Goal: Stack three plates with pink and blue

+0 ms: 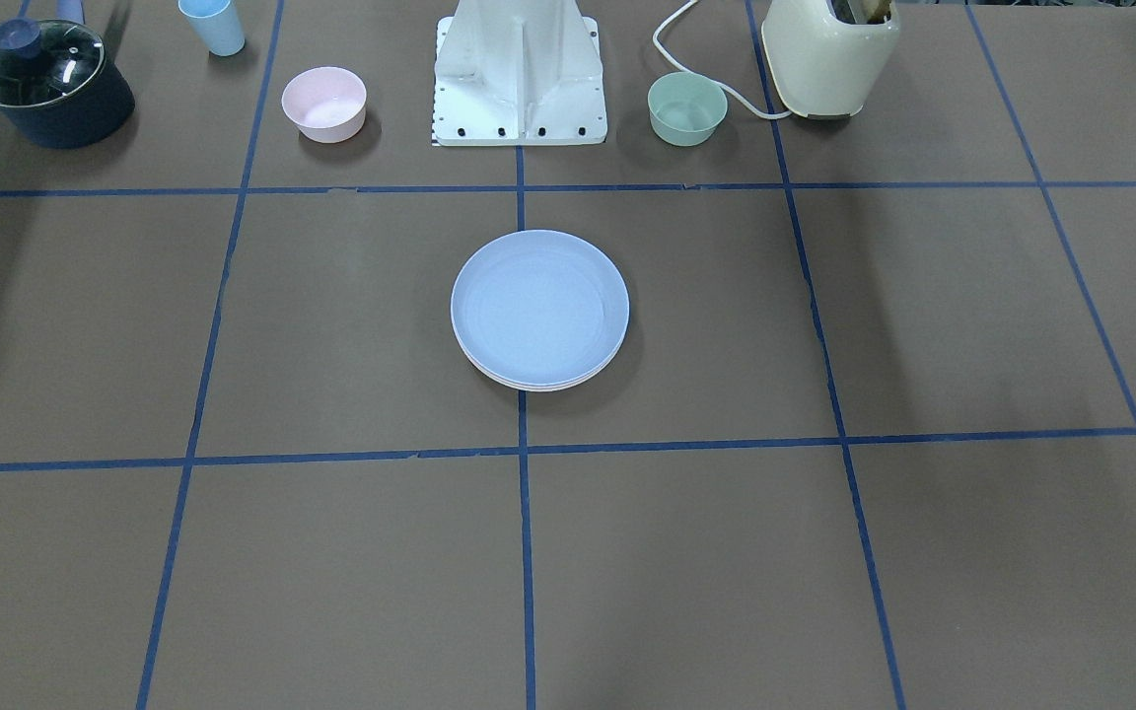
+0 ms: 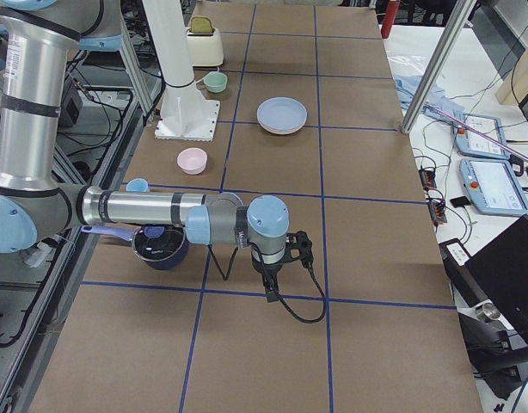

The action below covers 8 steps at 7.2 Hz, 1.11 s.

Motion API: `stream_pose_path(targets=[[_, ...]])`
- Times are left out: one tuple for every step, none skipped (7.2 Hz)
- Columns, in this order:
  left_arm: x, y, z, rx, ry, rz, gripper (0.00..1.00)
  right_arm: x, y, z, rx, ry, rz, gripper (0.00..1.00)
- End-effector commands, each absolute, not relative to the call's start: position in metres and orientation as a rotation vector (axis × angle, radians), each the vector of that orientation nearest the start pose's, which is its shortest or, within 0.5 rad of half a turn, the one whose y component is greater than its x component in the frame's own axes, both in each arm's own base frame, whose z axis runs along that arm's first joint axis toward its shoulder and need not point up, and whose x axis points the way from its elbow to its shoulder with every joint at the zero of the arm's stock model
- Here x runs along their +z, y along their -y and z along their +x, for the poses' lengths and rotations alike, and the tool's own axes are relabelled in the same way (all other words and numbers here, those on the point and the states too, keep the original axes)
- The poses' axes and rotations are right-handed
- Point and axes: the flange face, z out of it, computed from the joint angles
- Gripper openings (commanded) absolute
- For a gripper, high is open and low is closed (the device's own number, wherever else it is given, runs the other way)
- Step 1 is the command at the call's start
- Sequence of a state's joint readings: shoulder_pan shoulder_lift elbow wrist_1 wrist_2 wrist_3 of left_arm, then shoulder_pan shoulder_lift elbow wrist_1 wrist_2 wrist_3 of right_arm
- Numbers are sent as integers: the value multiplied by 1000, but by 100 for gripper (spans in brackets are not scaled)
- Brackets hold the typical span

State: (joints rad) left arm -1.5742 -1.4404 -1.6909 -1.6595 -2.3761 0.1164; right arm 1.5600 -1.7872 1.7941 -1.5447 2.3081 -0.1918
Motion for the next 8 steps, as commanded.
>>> stream_pose_path(targets=[[651, 441, -64, 136, -800, 120, 100, 645, 404, 62, -206, 732, 99, 100], [651, 441, -63, 137, -800, 118, 100, 646, 404, 62, -207, 733, 98, 100], [652, 441, -63, 136, -800, 116, 100, 646, 404, 62, -205, 733, 97, 100], [656, 437, -63, 133, -801, 108, 100, 646, 404, 62, -205, 732, 96, 100], [658, 435, -63, 132, -801, 104, 100, 648, 402, 62, -203, 732, 93, 100], [658, 435, -63, 132, -801, 104, 100, 649, 401, 62, -202, 733, 89, 100], [658, 434, -63, 132, -801, 102, 100, 649, 401, 62, -202, 732, 90, 100], [659, 434, -63, 131, -800, 101, 100, 649, 401, 62, -202, 732, 90, 100]])
